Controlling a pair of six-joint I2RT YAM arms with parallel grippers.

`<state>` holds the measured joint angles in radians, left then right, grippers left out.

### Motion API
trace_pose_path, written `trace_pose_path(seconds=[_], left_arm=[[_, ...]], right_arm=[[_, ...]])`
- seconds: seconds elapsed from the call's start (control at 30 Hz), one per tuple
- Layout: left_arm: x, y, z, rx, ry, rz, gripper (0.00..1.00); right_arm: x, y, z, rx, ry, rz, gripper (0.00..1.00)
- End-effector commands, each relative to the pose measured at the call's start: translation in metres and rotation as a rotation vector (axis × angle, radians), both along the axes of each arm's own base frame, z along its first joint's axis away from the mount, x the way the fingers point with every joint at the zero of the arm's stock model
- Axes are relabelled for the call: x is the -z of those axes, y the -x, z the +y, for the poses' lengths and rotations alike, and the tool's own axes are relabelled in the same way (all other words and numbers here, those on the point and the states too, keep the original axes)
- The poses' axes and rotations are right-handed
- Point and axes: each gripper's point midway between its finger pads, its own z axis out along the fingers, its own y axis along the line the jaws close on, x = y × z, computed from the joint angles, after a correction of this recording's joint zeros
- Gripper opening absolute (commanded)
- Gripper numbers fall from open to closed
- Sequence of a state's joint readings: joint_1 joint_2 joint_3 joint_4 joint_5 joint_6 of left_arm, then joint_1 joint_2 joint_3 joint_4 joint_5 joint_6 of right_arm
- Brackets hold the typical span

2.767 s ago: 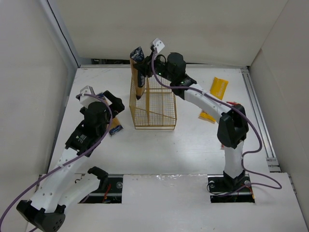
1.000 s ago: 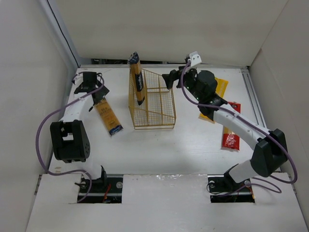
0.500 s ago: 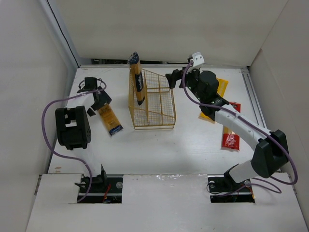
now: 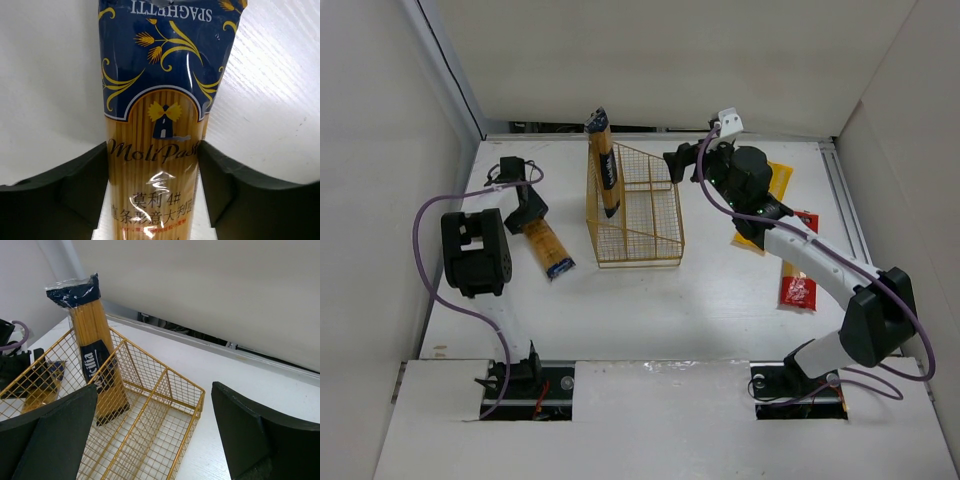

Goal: Place and organize the pasta boxes and bags onto the shelf

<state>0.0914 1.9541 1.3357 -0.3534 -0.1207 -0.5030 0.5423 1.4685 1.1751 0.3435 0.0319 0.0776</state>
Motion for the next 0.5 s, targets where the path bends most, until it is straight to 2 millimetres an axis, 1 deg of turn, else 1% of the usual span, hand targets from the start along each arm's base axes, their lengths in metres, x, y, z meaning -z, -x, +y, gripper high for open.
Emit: trace_pose_path(seconds=[0.0,0.03,0.07,0.13,0.17,0.2,0.23,0.27,0.3,0.33,0.37,0.4,0.43,0.47], left_arm=[[0.027,0.016,-0.004,0.009,0.033,0.089,0.55],[0.027,0.017,-0.004,0.019,0.029,0.091,0.46],[0.022,0.015,-0.004,0.019,0.028,0.079,0.3],[0.014,0.01,-0.003,0.029,0.021,0.056,0.15],[0.001,0.004,-0.002,0.029,0.018,0.023,0.08],[-0.008,0.003,0.0,0.023,0.004,0.012,0.0],[-0.018,-0.001,0.003,0.017,-0.01,-0.013,0.0],[-0.026,0.0,0.003,0.017,-0.011,-0.023,0.0],[-0.051,-0.006,0.007,-0.005,-0.035,-0.084,0.0],[-0.066,-0.007,0.009,-0.011,-0.047,-0.114,0.0],[-0.08,-0.007,0.011,-0.016,-0.058,-0.147,0.0],[-0.115,-0.009,0.01,-0.025,-0.072,-0.23,0.0],[-0.135,-0.01,0.015,-0.052,-0.096,-0.284,0.0],[-0.152,-0.008,0.012,-0.052,-0.11,-0.325,0.0]], right_arm=[[-0.005,-0.005,-0.005,0.025,-0.021,-0.014,1.0],[-0.001,-0.003,-0.004,0.016,-0.016,-0.006,1.0],[-0.001,-0.003,-0.004,0.016,-0.015,-0.006,1.0],[-0.001,-0.001,-0.006,0.016,-0.016,-0.007,1.0],[-0.006,0.001,-0.007,0.016,-0.022,-0.016,1.0],[0.0,0.002,-0.007,0.016,-0.016,-0.006,1.0],[-0.006,0.005,-0.007,0.005,-0.022,-0.018,1.0],[-0.006,0.007,-0.008,0.005,-0.022,-0.018,1.0],[-0.009,0.011,-0.01,0.005,-0.025,-0.023,1.0],[-0.013,0.013,-0.011,0.005,-0.03,-0.031,1.0],[-0.012,0.016,-0.011,-0.006,-0.028,-0.03,1.0],[-0.015,0.021,-0.014,-0.006,-0.033,-0.038,1.0],[-0.015,0.023,-0.015,-0.006,-0.034,-0.04,1.0],[-0.021,0.026,-0.017,-0.006,-0.04,-0.05,1.0]])
